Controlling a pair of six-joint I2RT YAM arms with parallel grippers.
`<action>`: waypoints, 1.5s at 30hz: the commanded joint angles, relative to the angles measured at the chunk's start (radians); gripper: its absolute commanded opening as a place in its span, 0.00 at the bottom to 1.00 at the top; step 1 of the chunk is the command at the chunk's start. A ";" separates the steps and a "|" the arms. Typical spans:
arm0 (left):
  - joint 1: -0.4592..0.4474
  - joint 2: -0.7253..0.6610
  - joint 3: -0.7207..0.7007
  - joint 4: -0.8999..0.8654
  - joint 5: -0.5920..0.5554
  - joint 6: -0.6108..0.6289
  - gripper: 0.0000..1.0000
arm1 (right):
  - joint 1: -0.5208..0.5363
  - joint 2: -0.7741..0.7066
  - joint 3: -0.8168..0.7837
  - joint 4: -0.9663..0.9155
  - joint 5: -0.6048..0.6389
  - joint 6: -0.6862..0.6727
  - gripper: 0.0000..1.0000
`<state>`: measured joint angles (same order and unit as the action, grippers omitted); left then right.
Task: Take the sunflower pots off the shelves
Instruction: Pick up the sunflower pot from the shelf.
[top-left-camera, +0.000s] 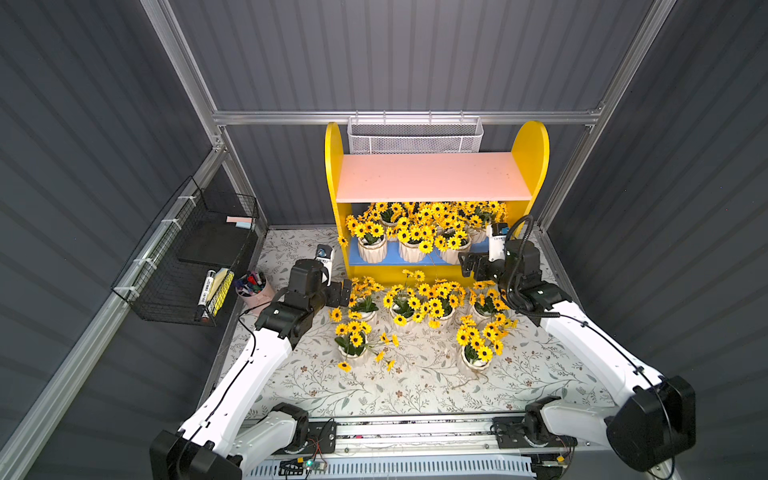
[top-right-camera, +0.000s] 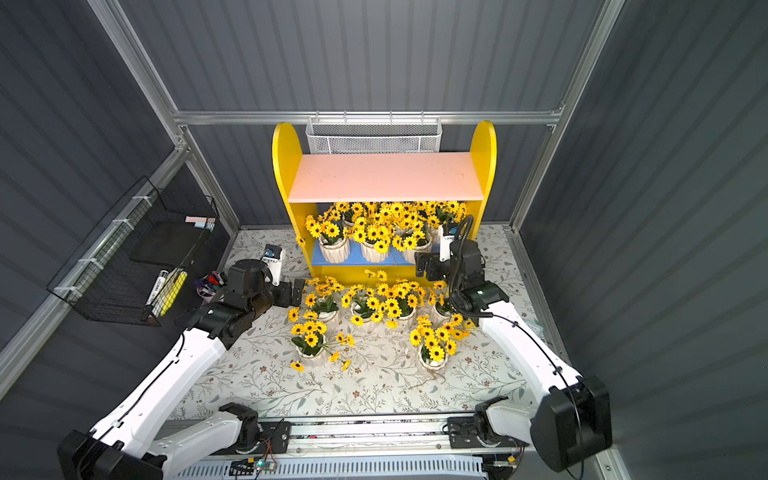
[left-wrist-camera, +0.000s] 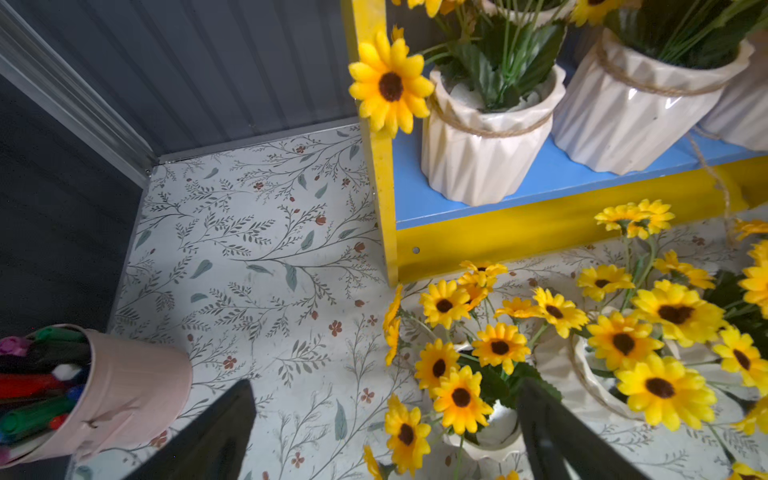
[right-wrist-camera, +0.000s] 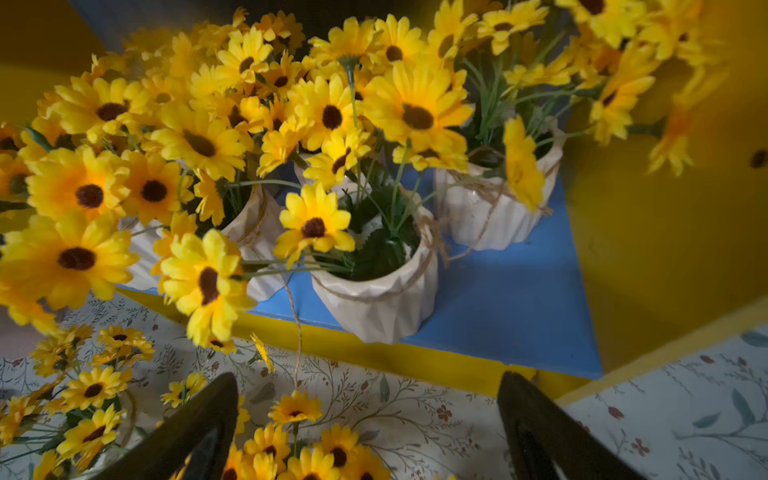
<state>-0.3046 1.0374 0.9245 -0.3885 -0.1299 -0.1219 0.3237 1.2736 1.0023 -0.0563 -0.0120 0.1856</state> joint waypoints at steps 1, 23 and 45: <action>-0.002 -0.025 -0.045 0.070 0.107 -0.061 0.99 | 0.005 0.077 0.068 0.055 -0.049 -0.064 0.99; -0.006 -0.045 -0.053 0.091 0.207 -0.068 0.99 | 0.005 0.297 0.178 0.113 0.000 -0.123 0.99; -0.013 -0.050 -0.052 0.088 0.213 -0.044 0.99 | 0.028 0.421 0.167 0.257 0.053 -0.086 0.99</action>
<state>-0.3088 0.9989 0.8776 -0.3065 0.0681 -0.1841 0.3412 1.6691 1.1526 0.1989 0.0231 0.0971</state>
